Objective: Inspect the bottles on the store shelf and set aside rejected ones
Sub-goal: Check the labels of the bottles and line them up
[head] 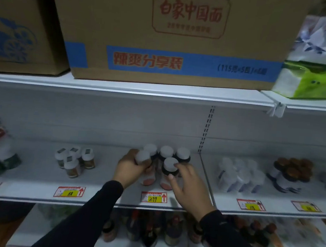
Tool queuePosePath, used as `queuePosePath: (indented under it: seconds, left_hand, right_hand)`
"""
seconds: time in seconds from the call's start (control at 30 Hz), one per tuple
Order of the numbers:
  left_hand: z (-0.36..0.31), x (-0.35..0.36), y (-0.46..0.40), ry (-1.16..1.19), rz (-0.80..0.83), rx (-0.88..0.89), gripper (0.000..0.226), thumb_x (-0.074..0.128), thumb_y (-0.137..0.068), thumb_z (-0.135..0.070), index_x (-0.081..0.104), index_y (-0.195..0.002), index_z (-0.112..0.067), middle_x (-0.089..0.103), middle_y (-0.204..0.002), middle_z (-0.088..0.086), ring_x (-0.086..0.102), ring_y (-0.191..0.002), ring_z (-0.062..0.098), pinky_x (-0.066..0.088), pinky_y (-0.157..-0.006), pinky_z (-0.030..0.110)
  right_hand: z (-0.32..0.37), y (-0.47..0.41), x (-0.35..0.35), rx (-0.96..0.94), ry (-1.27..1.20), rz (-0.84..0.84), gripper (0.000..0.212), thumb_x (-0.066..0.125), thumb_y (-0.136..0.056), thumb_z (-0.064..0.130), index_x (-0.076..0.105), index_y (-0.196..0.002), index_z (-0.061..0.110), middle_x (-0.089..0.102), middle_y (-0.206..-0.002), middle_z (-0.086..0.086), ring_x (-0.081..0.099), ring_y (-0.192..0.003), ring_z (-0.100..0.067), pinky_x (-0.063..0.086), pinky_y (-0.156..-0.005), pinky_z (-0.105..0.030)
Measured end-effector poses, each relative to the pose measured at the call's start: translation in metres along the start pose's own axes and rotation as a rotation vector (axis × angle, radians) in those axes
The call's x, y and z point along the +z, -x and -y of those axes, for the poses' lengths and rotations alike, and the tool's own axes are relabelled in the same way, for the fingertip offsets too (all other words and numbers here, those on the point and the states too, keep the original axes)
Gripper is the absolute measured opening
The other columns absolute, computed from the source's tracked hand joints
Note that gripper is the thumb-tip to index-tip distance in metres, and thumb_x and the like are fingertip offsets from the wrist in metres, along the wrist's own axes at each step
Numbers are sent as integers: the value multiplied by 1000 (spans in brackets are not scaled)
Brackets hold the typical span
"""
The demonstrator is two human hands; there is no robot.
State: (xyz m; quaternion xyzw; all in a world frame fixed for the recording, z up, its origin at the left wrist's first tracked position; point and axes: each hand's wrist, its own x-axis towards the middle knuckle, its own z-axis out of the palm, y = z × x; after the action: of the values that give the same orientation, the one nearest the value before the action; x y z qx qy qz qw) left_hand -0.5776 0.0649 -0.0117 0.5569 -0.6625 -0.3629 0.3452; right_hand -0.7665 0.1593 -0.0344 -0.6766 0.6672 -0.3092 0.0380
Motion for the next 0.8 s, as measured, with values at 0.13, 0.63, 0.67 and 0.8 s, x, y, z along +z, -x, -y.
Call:
queuePosePath:
  seconds: [0.13, 0.63, 0.67, 0.8]
  left_hand:
    - [-12, -19, 9, 241, -103, -47, 38, 78, -68, -48, 61, -95, -27, 69, -96, -5, 65, -90, 15, 52, -79, 29]
    - [-49, -46, 26, 416, 32, -82, 35, 66, -90, -38, 60, -114, -13, 69, -107, 9, 69, -92, 18, 53, -72, 27]
    - [-47, -48, 24, 423, 59, -83, 34, 66, -90, -36, 60, -114, -13, 69, -108, 8, 69, -93, 18, 54, -72, 27]
    - [-42, -54, 18, 525, 117, -124, 33, 68, -90, -28, 59, -116, -11, 69, -110, 13, 69, -93, 21, 57, -79, 32]
  right_hand:
    - [7, -11, 6, -10, -194, 50, 45, 55, -95, 43, 52, -133, 18, 55, -131, -1, 52, -120, -18, 37, -90, -21]
    - [48, -9, 21, 95, -801, 228, 55, 78, -79, 40, 48, -125, 40, 62, -120, 18, 61, -110, 1, 52, -97, -30]
    - [50, -9, 21, 97, -833, 233, 49, 76, -83, 32, 49, -123, 39, 63, -119, 17, 61, -109, 1, 52, -98, -31]
    - [60, -8, 19, 83, -889, 245, 37, 65, -93, 18, 50, -119, 38, 64, -119, 14, 62, -108, 2, 52, -94, -23]
